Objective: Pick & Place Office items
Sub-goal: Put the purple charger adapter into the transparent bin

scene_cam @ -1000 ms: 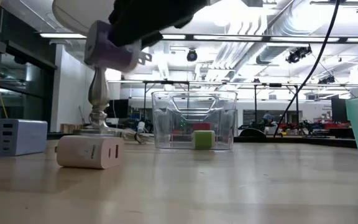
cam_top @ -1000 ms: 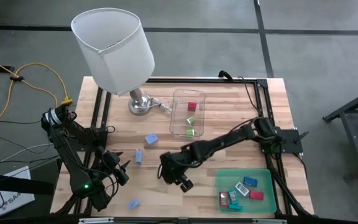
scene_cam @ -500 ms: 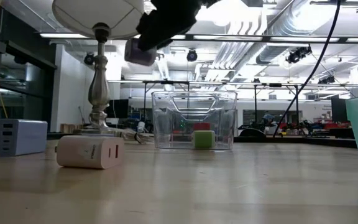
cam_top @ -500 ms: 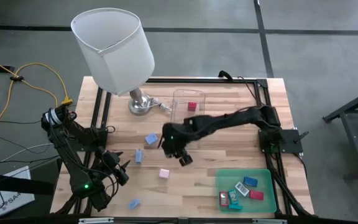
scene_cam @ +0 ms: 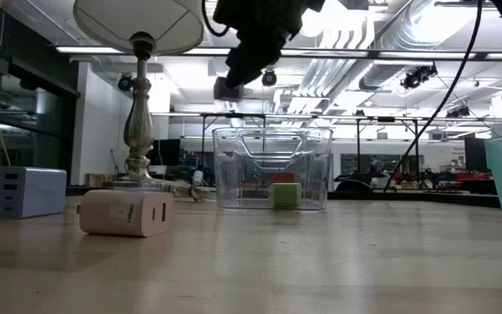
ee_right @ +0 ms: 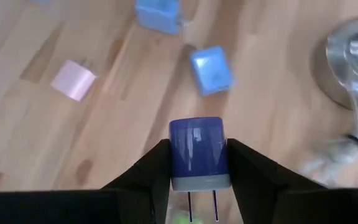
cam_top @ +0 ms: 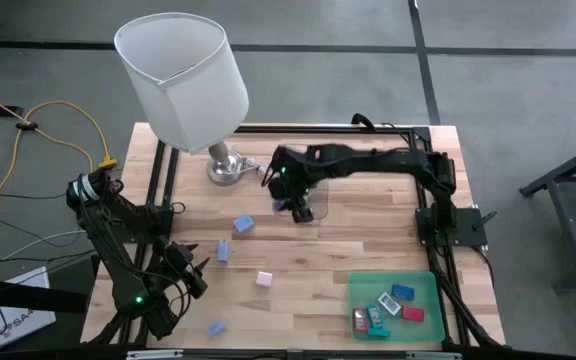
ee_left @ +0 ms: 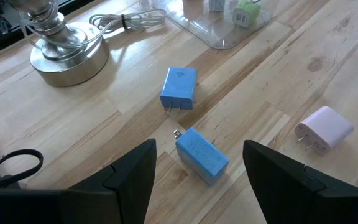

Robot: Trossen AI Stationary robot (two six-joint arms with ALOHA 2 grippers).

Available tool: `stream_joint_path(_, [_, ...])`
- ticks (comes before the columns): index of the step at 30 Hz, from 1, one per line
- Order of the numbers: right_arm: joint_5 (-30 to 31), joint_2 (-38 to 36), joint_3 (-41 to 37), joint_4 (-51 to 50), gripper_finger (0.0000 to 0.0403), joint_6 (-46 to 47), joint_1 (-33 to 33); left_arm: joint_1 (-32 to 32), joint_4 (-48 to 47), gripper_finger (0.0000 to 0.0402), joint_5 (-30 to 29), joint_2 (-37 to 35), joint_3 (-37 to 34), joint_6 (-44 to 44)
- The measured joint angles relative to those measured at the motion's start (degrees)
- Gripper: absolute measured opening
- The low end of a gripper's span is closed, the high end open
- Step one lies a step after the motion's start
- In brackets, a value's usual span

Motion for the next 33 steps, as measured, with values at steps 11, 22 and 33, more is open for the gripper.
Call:
stream_joint_path(11, [-6.0, -1.1, -8.1, 3.8, 0.0133, -1.7, -9.0, 0.0, 0.0, 0.0232, 0.2, 0.0, 0.0, 0.0])
stream_joint_path(22, [-7.2, -1.1, -17.4, 13.3, 0.0133, -1.4, -10.8, 0.0, 0.0, 0.0232, 0.1, 0.0, 0.0, 0.0])
stream_joint_path(33, [-4.8, -1.0, -21.6, 15.3, 0.0133, -1.3, -12.5, 0.0, 0.0, 0.0232, 0.0, 0.0, 0.0, 0.0])
